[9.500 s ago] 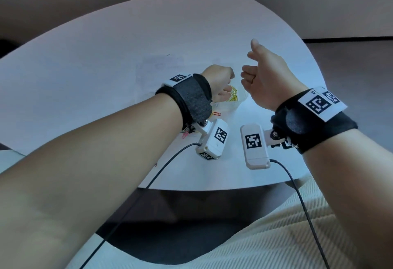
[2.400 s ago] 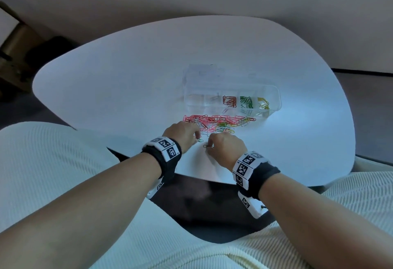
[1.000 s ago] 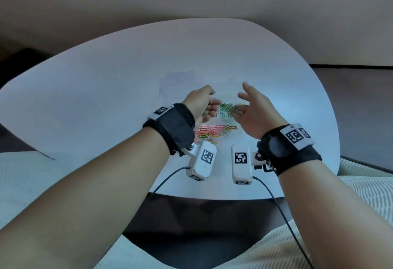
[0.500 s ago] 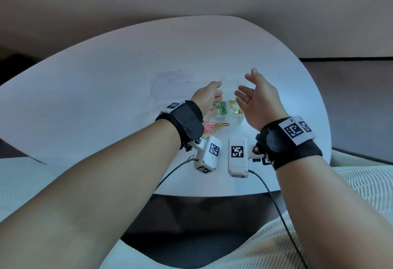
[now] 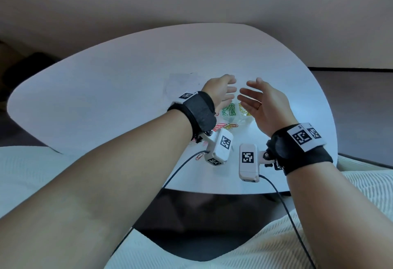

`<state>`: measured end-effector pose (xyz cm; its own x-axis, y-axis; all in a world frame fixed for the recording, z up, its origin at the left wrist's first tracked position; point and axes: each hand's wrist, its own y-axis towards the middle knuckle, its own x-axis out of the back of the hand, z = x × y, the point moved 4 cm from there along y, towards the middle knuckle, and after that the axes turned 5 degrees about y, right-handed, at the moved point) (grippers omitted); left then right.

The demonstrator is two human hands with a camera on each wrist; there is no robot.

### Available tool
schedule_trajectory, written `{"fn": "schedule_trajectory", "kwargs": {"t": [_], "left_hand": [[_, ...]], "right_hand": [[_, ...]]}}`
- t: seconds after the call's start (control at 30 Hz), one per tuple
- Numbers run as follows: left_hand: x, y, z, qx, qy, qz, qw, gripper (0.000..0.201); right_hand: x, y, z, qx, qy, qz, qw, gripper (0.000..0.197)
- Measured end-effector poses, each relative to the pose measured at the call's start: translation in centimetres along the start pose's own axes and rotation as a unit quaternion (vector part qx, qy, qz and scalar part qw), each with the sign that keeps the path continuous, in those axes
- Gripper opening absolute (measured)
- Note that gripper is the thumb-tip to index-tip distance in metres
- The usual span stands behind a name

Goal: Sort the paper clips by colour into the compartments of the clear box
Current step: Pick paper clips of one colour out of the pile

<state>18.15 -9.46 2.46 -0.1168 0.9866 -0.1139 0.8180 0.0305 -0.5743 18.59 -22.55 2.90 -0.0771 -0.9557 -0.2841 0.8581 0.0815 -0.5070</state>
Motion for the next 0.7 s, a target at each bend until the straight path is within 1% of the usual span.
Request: {"fn": "schedule_trajectory", "kwargs": {"t": [0.07, 0.1, 0.13, 0.17, 0.2, 0.23, 0.27, 0.33, 0.37, 0.4, 0.43, 0.47, 0.53, 0.6, 0.7], "left_hand": [[-0.1, -0.3, -0.1, -0.019, 0.045, -0.020, 0.999, 0.033], [0.1, -0.6, 0.1, -0.032, 0.084, -0.035, 0.995, 0.030], [0.5, -1.0, 0.4, -0.047, 0.132, -0.049, 0.989, 0.025], [1.0, -1.6, 0.9, -0.062, 0.185, -0.060, 0.979, 0.021], [1.5, -2.2, 1.6, -0.072, 0.242, -0.065, 0.965, 0.018], [2.0, -2.8, 2.4, -0.076, 0.302, -0.065, 0.948, 0.016], [2.5, -3.5, 3.3, -0.074, 0.363, -0.060, 0.927, 0.014], [3.3, -4.4, 5.5, -0.056, 0.462, -0.043, 0.884, 0.011], [3.7, -4.6, 6.5, -0.047, 0.496, -0.036, 0.866, 0.011], [4.0, -4.8, 7.5, -0.040, 0.522, -0.030, 0.852, 0.011], [4.3, -4.8, 8.4, -0.039, 0.541, -0.027, 0.840, 0.011], [4.5, -4.8, 9.2, -0.040, 0.551, -0.027, 0.833, 0.012], [4.8, -4.7, 10.4, -0.042, 0.555, -0.028, 0.830, 0.014], [4.7, -4.6, 11.3, -0.049, 0.567, -0.026, 0.822, 0.017], [4.2, -4.3, 12.1, -0.064, 0.606, 0.000, 0.793, 0.021]], "right_hand": [[0.5, 0.0, 0.0, 0.010, -0.031, -0.012, 0.999, 0.020], [0.8, 0.1, -0.2, 0.015, -0.063, -0.020, 0.998, 0.017], [1.2, 0.3, -0.5, 0.018, -0.116, -0.025, 0.993, 0.014], [1.5, 0.5, -1.1, 0.018, -0.197, -0.020, 0.980, 0.011], [1.7, 0.5, -1.9, 0.011, -0.300, -0.002, 0.954, 0.009], [1.9, 0.5, -2.9, -0.004, -0.405, 0.028, 0.914, 0.007], [2.1, 0.4, -4.1, -0.027, -0.495, 0.063, 0.866, 0.004], [2.8, 0.0, -6.4, -0.068, -0.634, 0.108, 0.763, 0.014], [3.1, -0.1, -7.2, -0.078, -0.686, 0.118, 0.714, 0.020], [3.5, -0.2, -8.0, -0.088, -0.724, 0.121, 0.673, 0.024], [3.7, -0.1, -8.5, -0.089, -0.750, 0.122, 0.644, 0.025], [4.0, 0.0, -8.9, -0.086, -0.764, 0.118, 0.628, 0.022], [4.1, 0.2, -9.3, -0.070, -0.774, 0.092, 0.622, 0.014], [3.9, 0.1, -9.4, -0.046, -0.783, 0.071, 0.616, 0.016], [3.2, -0.5, -9.5, -0.007, -0.807, 0.070, 0.586, 0.019]]}}
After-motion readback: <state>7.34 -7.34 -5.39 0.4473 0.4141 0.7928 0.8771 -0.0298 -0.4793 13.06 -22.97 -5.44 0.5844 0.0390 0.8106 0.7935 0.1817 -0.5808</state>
